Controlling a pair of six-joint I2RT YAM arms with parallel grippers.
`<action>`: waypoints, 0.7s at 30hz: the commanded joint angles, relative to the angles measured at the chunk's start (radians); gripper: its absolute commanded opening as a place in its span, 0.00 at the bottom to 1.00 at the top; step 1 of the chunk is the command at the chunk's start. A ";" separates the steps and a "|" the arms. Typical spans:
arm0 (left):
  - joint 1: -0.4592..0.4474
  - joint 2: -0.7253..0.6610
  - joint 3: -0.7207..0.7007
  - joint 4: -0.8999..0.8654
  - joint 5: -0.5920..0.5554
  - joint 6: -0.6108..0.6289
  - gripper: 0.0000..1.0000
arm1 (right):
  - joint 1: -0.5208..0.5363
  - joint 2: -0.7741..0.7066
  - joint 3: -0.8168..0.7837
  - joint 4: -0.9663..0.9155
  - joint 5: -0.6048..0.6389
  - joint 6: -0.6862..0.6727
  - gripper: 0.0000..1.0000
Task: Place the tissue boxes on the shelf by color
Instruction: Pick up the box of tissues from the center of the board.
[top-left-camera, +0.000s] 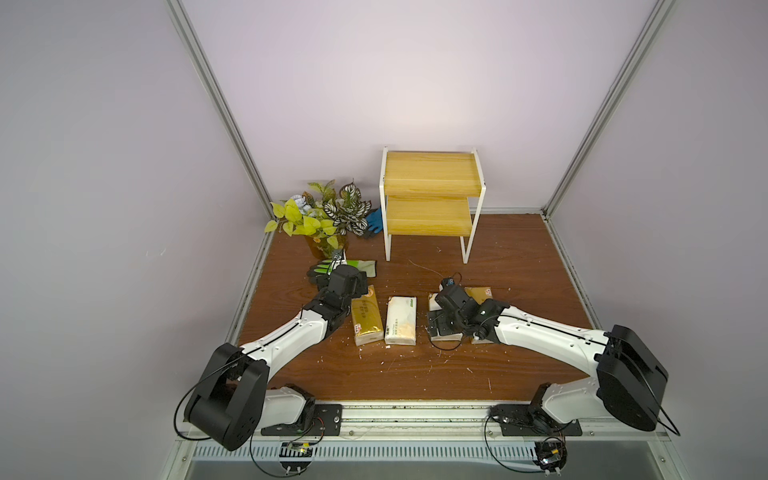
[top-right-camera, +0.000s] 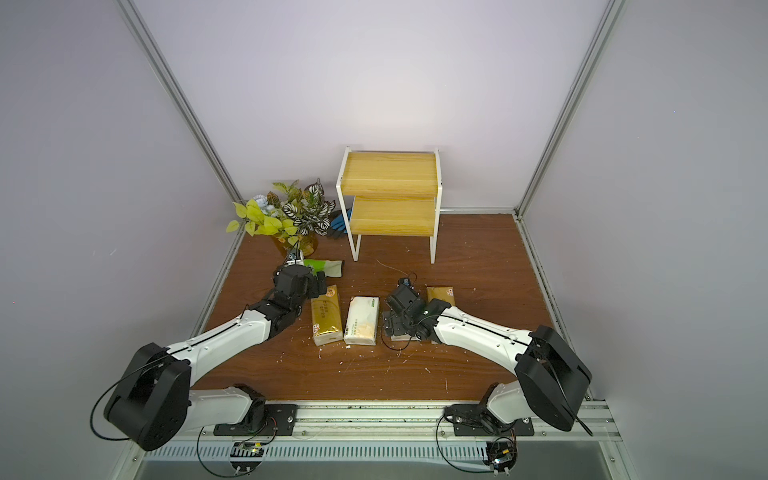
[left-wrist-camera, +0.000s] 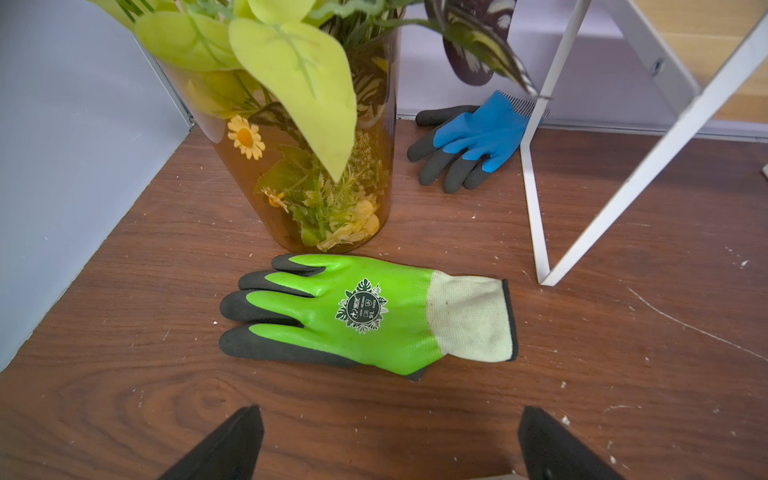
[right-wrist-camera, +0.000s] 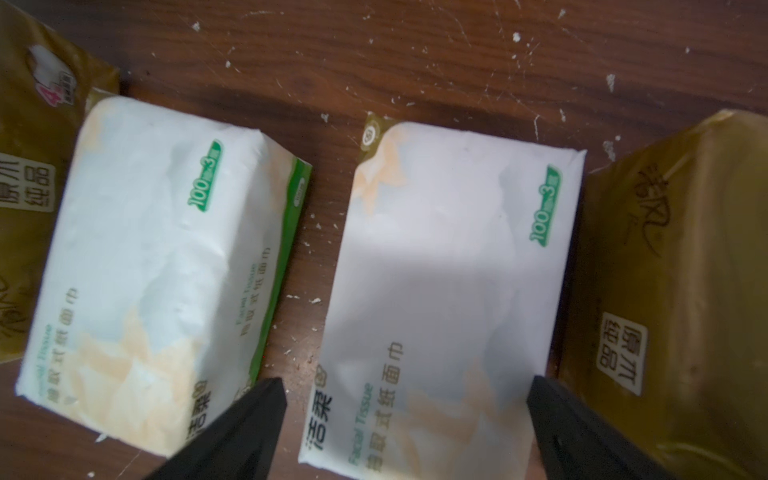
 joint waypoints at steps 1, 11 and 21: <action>-0.007 0.013 0.031 -0.020 -0.010 0.010 1.00 | 0.000 0.010 0.014 -0.030 0.023 0.042 0.99; -0.007 0.034 0.052 -0.037 -0.003 0.034 1.00 | 0.000 0.018 0.012 -0.030 -0.006 0.082 0.99; -0.007 0.025 0.040 -0.058 0.016 0.039 1.00 | 0.007 -0.027 -0.011 -0.045 0.010 0.115 0.99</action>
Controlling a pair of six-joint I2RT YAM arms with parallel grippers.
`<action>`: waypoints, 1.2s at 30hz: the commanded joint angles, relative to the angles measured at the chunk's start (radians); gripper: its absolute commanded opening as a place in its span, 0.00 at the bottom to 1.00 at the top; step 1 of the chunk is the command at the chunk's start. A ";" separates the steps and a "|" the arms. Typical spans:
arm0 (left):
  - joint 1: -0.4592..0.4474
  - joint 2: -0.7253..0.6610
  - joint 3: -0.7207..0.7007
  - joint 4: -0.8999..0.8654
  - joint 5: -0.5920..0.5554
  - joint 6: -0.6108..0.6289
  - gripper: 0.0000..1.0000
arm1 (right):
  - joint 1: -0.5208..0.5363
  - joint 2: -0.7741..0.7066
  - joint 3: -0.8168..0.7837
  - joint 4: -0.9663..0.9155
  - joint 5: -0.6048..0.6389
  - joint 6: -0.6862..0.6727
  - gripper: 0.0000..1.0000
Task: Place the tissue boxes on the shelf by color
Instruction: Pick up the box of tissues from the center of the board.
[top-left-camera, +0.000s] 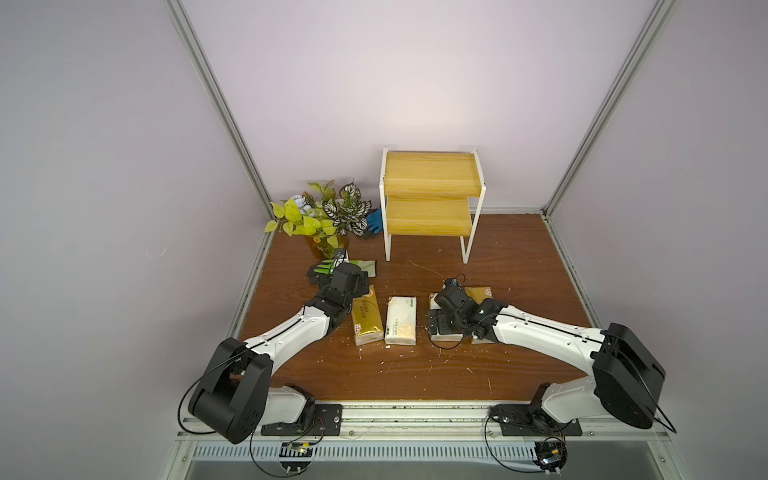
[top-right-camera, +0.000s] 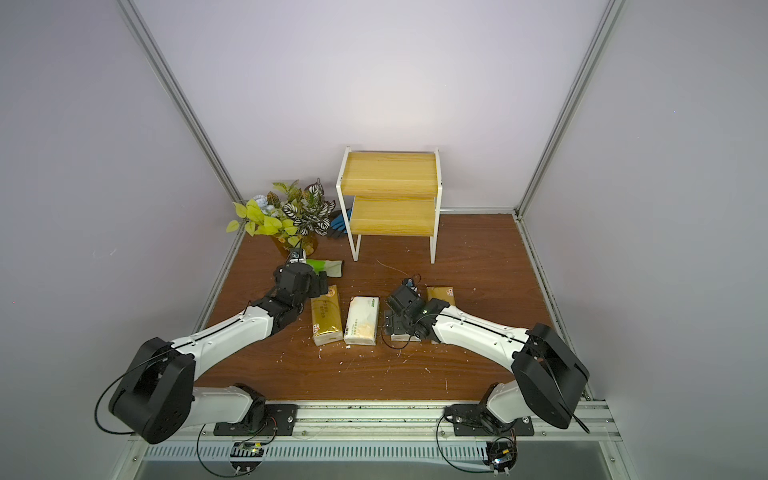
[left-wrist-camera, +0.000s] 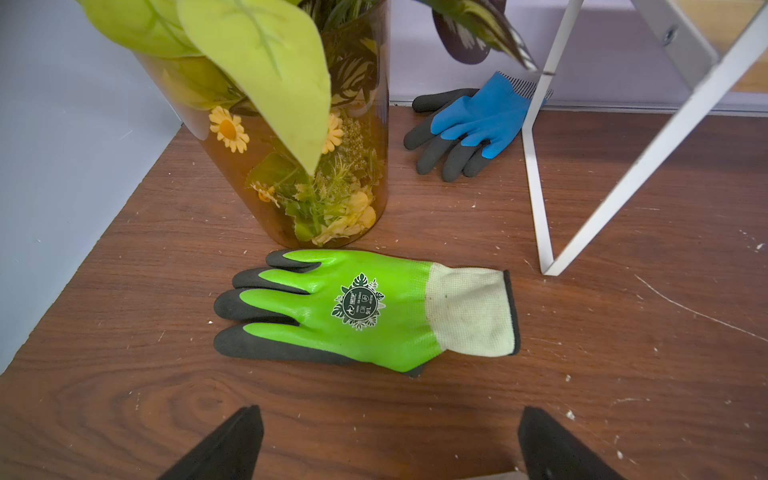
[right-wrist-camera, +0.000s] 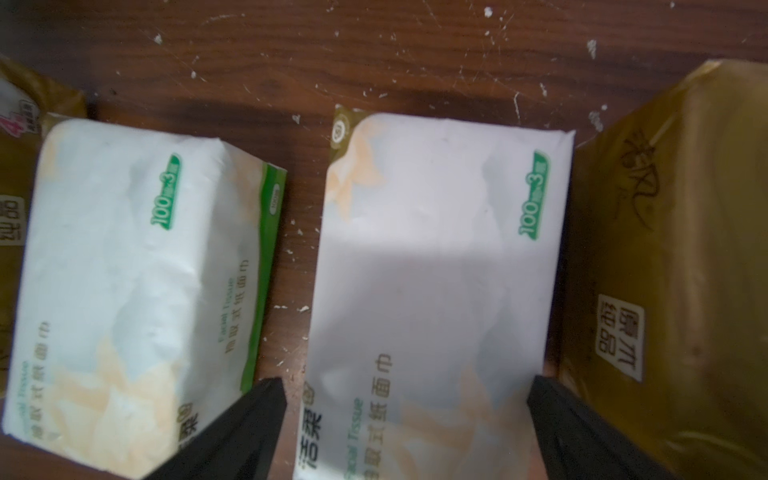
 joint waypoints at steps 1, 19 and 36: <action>-0.007 -0.008 0.006 -0.025 0.008 0.014 1.00 | 0.010 -0.042 -0.004 -0.051 0.018 0.024 0.99; -0.007 -0.039 -0.022 -0.027 0.022 0.014 1.00 | 0.050 -0.029 -0.001 -0.042 0.031 0.104 0.99; -0.007 -0.044 -0.026 -0.023 0.026 0.013 1.00 | 0.113 0.073 0.035 -0.069 0.103 0.173 0.99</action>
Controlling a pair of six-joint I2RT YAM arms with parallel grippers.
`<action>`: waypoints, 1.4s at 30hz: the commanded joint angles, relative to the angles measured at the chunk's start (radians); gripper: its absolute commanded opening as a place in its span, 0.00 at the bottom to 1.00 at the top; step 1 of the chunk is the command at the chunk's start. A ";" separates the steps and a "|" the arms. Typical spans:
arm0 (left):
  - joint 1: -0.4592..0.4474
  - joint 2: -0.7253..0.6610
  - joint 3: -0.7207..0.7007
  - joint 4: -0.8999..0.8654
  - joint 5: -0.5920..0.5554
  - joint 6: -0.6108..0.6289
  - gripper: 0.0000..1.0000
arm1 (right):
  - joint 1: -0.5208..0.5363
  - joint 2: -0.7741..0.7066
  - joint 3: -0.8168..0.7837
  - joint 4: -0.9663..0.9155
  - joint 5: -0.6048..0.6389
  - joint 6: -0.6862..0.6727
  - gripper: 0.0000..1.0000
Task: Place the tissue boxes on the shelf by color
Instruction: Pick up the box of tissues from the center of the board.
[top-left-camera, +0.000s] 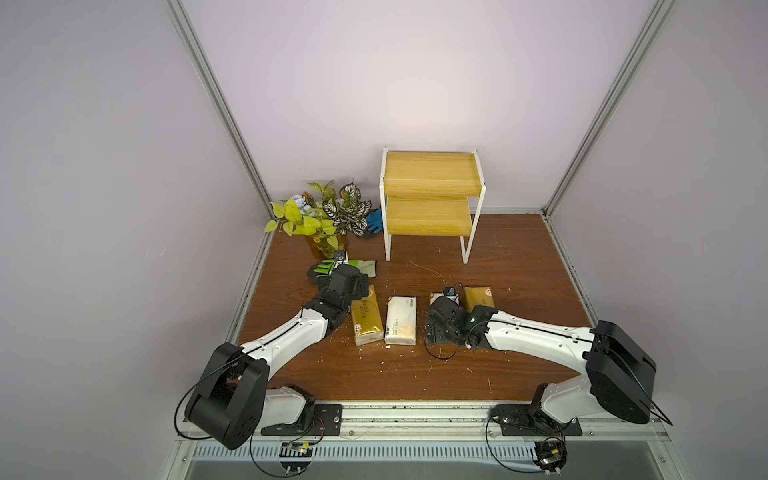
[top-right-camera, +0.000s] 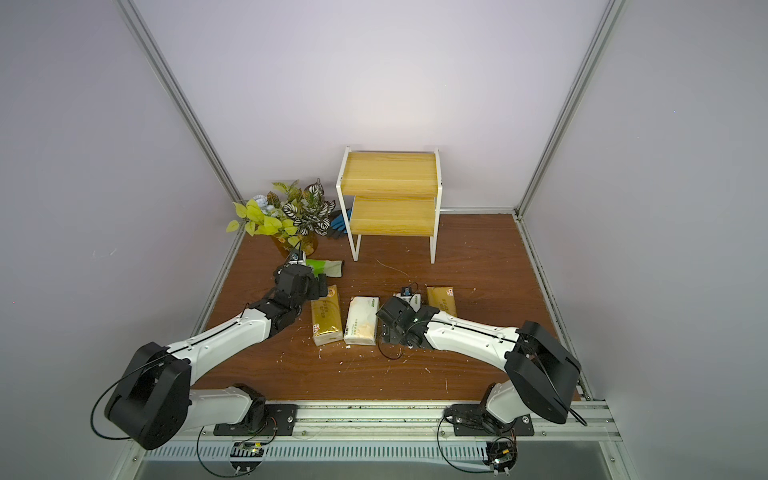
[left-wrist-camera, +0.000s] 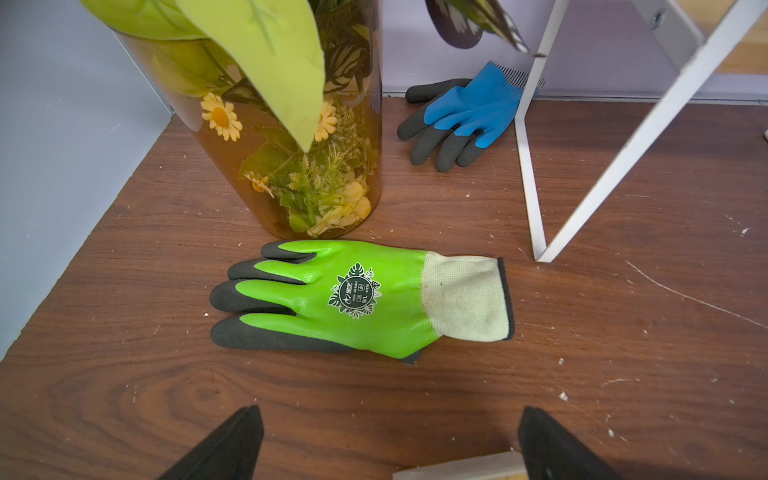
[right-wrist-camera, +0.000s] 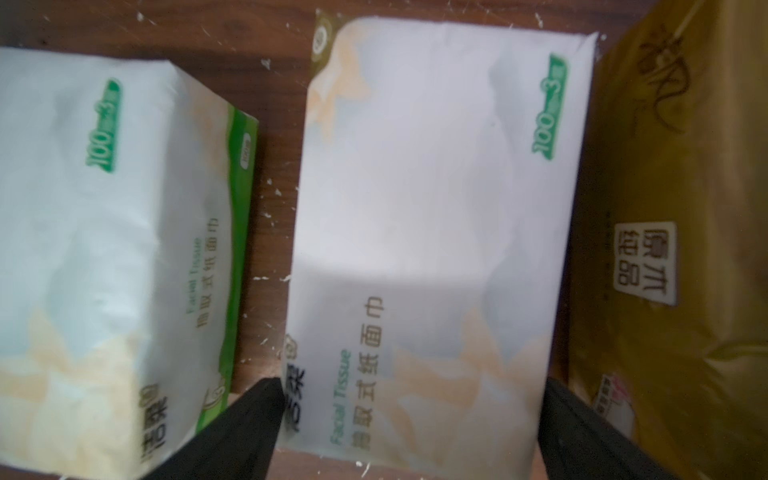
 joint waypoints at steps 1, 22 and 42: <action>-0.007 -0.013 -0.011 -0.007 0.005 0.013 1.00 | 0.010 0.021 0.031 -0.013 0.022 0.042 0.99; -0.006 -0.006 -0.014 0.011 0.009 0.016 1.00 | 0.009 0.104 -0.021 0.016 0.043 0.088 0.81; -0.007 0.017 -0.009 0.028 0.019 0.007 1.00 | -0.023 -0.139 0.121 -0.046 0.204 -0.093 0.56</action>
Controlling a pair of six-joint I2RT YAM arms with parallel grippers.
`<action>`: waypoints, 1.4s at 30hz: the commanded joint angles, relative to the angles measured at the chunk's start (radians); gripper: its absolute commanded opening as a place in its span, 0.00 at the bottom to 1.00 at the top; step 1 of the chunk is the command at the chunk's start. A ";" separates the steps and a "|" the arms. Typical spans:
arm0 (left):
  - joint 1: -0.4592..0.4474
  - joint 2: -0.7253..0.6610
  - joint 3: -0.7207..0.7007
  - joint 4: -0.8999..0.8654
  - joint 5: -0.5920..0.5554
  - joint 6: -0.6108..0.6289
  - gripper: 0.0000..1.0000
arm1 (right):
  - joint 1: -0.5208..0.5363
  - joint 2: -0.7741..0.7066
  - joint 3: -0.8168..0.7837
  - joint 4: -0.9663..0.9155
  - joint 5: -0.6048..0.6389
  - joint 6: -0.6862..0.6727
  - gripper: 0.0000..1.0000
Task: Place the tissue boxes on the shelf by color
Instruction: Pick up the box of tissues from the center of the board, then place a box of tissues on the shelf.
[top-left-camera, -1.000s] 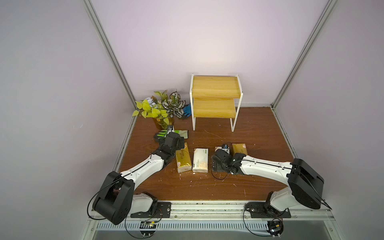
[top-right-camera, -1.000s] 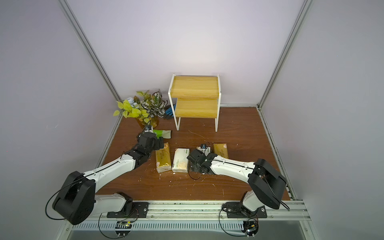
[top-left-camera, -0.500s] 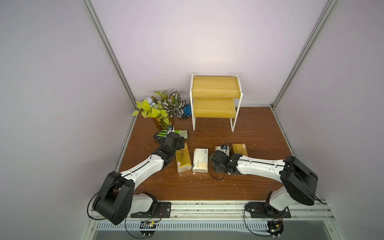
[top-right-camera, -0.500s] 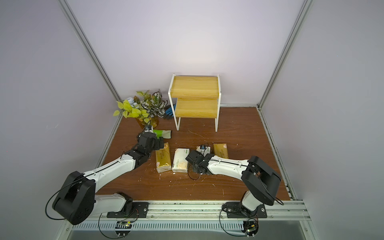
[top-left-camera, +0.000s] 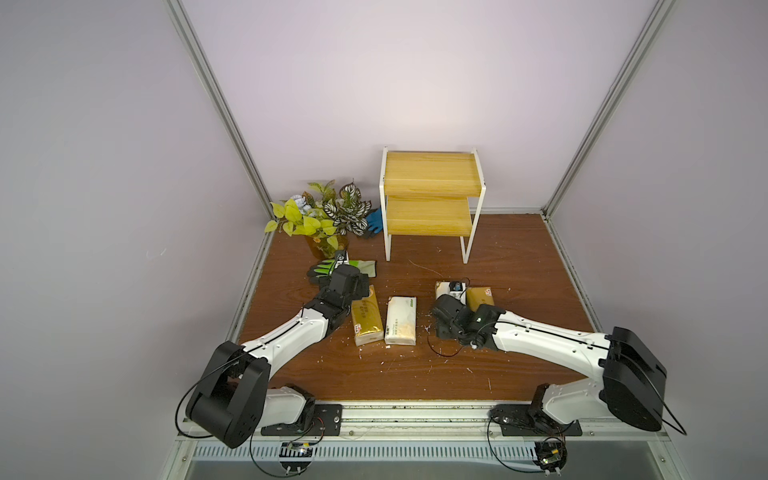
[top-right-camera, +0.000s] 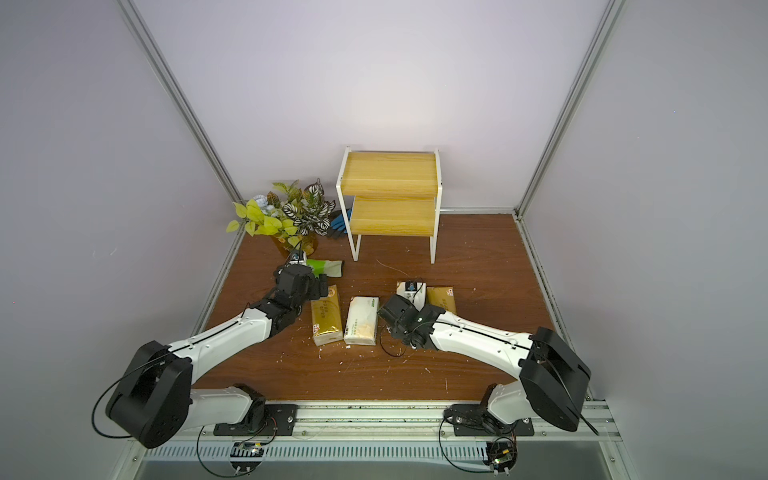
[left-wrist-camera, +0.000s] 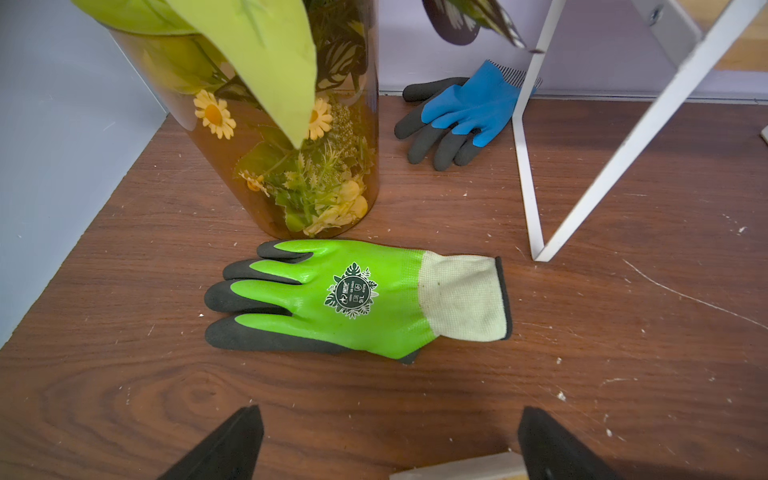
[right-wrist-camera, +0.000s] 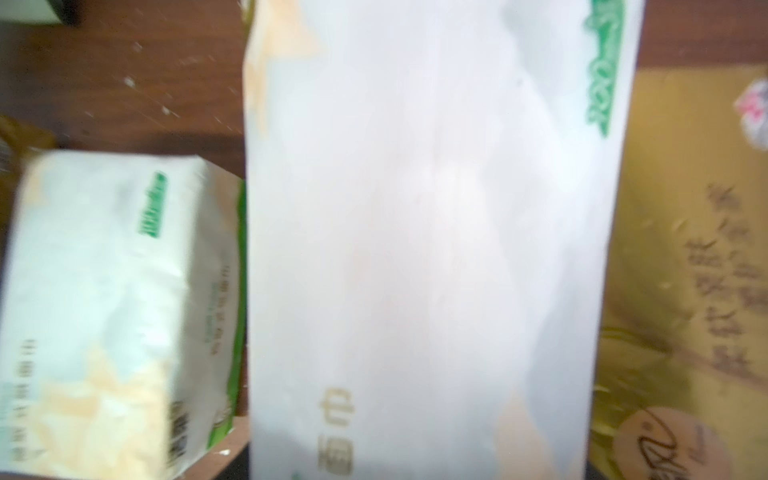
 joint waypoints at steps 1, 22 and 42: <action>-0.007 0.009 -0.007 0.017 0.011 0.007 1.00 | -0.021 -0.037 0.093 0.010 0.076 -0.105 0.56; -0.007 -0.025 -0.008 0.033 0.012 0.011 1.00 | -0.312 0.134 0.385 0.196 -0.078 -0.440 0.57; -0.007 -0.019 -0.007 0.039 0.026 0.011 1.00 | -0.422 0.368 0.537 0.365 -0.042 -0.549 0.61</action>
